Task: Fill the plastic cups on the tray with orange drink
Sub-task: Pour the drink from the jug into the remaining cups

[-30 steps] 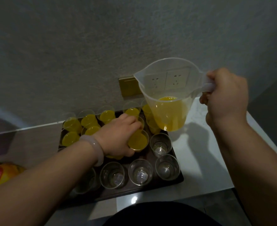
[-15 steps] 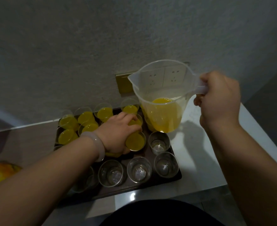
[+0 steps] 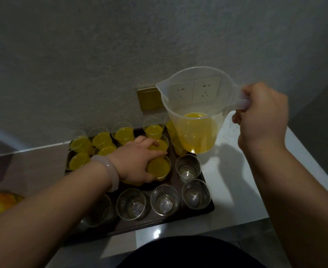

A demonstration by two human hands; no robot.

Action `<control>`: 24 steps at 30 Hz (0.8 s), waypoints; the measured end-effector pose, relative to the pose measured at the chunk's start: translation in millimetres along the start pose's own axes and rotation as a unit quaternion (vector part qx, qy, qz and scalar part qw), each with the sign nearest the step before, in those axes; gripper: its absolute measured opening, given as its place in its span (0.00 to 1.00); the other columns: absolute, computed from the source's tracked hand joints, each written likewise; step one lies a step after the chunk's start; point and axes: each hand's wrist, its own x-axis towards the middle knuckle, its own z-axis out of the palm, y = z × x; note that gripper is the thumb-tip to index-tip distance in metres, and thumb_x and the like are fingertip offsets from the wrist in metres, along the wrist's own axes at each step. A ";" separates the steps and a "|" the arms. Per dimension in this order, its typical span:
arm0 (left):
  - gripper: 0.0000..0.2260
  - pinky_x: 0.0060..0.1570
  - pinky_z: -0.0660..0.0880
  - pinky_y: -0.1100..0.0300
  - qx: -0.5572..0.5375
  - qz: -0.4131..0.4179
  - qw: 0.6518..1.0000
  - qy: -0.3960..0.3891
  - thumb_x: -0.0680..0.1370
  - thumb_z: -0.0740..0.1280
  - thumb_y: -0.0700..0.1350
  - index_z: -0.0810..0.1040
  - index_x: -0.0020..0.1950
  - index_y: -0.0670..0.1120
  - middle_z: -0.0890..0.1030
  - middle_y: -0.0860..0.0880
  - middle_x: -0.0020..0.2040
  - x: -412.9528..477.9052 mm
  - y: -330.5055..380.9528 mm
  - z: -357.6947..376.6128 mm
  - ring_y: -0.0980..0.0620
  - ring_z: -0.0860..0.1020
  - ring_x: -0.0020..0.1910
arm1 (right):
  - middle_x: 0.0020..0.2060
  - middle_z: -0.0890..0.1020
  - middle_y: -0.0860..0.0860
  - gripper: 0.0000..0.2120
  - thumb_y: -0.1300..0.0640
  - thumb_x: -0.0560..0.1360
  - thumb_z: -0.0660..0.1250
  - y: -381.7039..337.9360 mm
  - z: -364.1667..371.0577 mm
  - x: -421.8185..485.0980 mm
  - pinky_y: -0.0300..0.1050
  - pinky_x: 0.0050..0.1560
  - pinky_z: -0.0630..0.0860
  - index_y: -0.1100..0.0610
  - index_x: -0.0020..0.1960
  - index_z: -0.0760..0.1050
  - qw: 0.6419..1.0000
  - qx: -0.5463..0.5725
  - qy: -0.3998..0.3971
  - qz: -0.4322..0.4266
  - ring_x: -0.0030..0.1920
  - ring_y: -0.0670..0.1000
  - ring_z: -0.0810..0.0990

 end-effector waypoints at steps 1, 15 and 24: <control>0.34 0.70 0.59 0.53 -0.006 0.000 1.000 0.002 0.73 0.66 0.61 0.55 0.76 0.59 0.55 0.52 0.75 -0.2 0.2 -0.4 0.49 0.53 0.73 | 0.26 0.66 0.54 0.12 0.54 0.65 0.60 0.2 0.2 -0.7 0.61 0.31 0.64 0.55 0.24 0.66 1.000 0.005 -0.001 0.003 0.31 0.56 0.63; 0.32 0.67 0.64 0.51 -0.012 0.120 0.986 0.117 0.73 0.68 0.57 0.61 0.75 0.54 0.65 0.54 0.72 31.1 46.1 -2.2 0.51 0.61 0.68 | 0.28 0.69 0.58 0.10 0.65 0.72 0.59 14.6 -22.9 16.1 0.39 0.24 0.63 0.73 0.38 0.70 0.993 -0.095 0.033 -0.068 0.24 0.45 0.65; 0.33 0.68 0.59 0.51 0.022 0.117 0.990 0.077 0.74 0.67 0.54 0.56 0.76 0.58 0.61 0.55 0.74 46.3 51.8 -0.7 0.49 0.55 0.72 | 0.27 0.64 0.57 0.16 0.49 0.62 0.60 14.0 -23.4 10.0 0.63 0.32 0.66 0.62 0.28 0.64 0.999 0.028 0.032 0.008 0.31 0.57 0.62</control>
